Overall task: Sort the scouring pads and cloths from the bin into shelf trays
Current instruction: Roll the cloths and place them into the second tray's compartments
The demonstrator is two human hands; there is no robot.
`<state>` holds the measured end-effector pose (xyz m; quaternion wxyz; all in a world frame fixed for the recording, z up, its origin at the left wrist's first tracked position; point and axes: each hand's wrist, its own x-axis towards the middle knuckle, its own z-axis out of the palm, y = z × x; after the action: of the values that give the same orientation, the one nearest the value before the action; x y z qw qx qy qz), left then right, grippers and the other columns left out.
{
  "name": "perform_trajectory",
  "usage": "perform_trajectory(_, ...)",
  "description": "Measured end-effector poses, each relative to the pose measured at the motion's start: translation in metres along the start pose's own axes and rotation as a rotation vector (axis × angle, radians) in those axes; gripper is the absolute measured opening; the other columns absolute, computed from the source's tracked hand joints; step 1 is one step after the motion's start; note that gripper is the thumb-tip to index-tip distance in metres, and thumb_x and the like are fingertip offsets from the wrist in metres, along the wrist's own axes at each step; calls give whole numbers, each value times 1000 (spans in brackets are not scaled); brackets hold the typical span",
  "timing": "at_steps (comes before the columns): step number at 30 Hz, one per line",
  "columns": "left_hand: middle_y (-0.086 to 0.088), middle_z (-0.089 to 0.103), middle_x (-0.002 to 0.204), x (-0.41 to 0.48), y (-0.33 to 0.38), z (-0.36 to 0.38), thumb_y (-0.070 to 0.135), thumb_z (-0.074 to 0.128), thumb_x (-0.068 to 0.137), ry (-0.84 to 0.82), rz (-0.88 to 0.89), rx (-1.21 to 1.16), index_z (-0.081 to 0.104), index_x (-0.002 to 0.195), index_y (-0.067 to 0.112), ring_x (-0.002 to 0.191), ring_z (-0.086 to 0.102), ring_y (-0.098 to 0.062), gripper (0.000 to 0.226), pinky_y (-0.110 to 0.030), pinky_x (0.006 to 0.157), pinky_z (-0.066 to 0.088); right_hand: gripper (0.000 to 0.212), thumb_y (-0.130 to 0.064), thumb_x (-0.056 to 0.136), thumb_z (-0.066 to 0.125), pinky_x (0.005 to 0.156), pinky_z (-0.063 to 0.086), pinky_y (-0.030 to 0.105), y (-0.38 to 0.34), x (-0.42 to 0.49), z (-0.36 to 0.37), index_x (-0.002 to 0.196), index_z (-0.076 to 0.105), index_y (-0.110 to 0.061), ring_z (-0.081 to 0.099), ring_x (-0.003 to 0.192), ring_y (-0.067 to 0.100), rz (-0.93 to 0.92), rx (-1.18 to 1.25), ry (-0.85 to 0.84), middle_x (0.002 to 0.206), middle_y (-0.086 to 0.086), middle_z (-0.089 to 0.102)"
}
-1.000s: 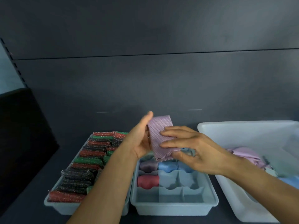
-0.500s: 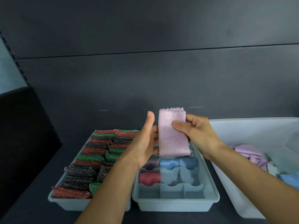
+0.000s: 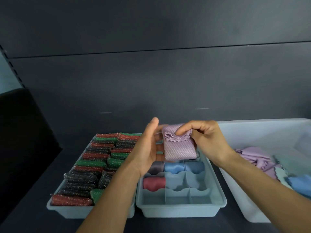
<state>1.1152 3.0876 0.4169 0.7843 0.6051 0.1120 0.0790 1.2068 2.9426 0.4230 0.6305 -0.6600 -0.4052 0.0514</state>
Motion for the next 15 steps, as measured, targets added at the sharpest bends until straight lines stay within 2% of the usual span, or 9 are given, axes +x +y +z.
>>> perform_trajectory(1, -7, 71, 93, -2, 0, -1, 45, 47, 95, -15, -14, 77, 69, 108, 13, 81, 67, -22, 41, -34, 59, 56, 53, 24, 82, 41, 67, 46, 13, 0, -1, 0, 70, 73, -16, 63, 68, 4, -7, -27, -5, 71, -8, 73)
perform_trajectory(4, -8, 70, 83, -4, -3, -4, 16, 61, 93, 18, 91, 186, 71, 97, 4, 73, 68, -20, 16, -31, 55, 55, 49, 16, 87, 42, 70, 50, 28, 2, -2, -1, 80, 77, -17, 63, 74, 20, 33, 18, 17, 81, 5, 74)
perform_trajectory(5, -6, 71, 80, -4, -4, -6, 12, 61, 92, 39, 134, 185, 70, 97, 5, 72, 69, -18, 12, -30, 55, 55, 44, 6, 92, 43, 68, 49, 34, 2, -2, 0, 89, 77, -22, 61, 75, 23, 97, 87, 34, 86, 11, 72)
perform_trajectory(7, -2, 73, 79, -4, -4, -9, 9, 62, 92, 78, 237, 236, 69, 100, 7, 74, 70, -16, 11, -30, 56, 56, 29, -29, 93, 46, 58, 49, 34, 2, -2, -1, 109, 68, -38, 62, 75, 23, 272, 226, 12, 94, 11, 67)
perform_trajectory(8, -3, 74, 80, -4, -4, -11, 9, 63, 92, 88, 276, 286, 69, 104, 7, 74, 71, -16, 13, -30, 56, 57, 29, -44, 88, 48, 51, 48, 31, 1, -3, -2, 111, 64, -40, 64, 72, 22, 349, 223, -34, 96, 9, 67)
perform_trajectory(9, -6, 74, 80, -5, -5, -11, 10, 63, 93, 87, 307, 333, 68, 107, 8, 73, 72, -18, 15, -30, 55, 57, 31, -51, 86, 51, 46, 47, 29, 2, -5, -2, 111, 63, -36, 66, 67, 23, 402, 193, -92, 95, 11, 68)
perform_trajectory(10, -9, 74, 80, -6, -6, -11, 10, 63, 93, 77, 335, 366, 68, 110, 8, 69, 72, -20, 18, -30, 53, 57, 28, -46, 88, 58, 42, 45, 27, 2, -7, -2, 110, 64, -28, 65, 60, 25, 409, 173, -147, 89, 17, 68)
perform_trajectory(12, -12, 73, 77, -8, -10, -12, 9, 63, 93, 53, 361, 348, 68, 113, 10, 60, 70, -23, 21, -29, 50, 57, 17, -19, 90, 64, 37, 42, 24, 3, -10, -1, 106, 68, -14, 56, 45, 21, 369, 239, -174, 71, 23, 62)
perform_trajectory(15, -11, 71, 76, -10, -14, -13, 5, 65, 85, 8, 319, 135, 74, 104, 17, 56, 69, -22, 24, -25, 51, 57, 22, -7, 81, 62, 35, 38, 20, 5, -13, -2, 100, 72, -13, 46, 39, 15, 391, 470, -145, 58, 12, 54)
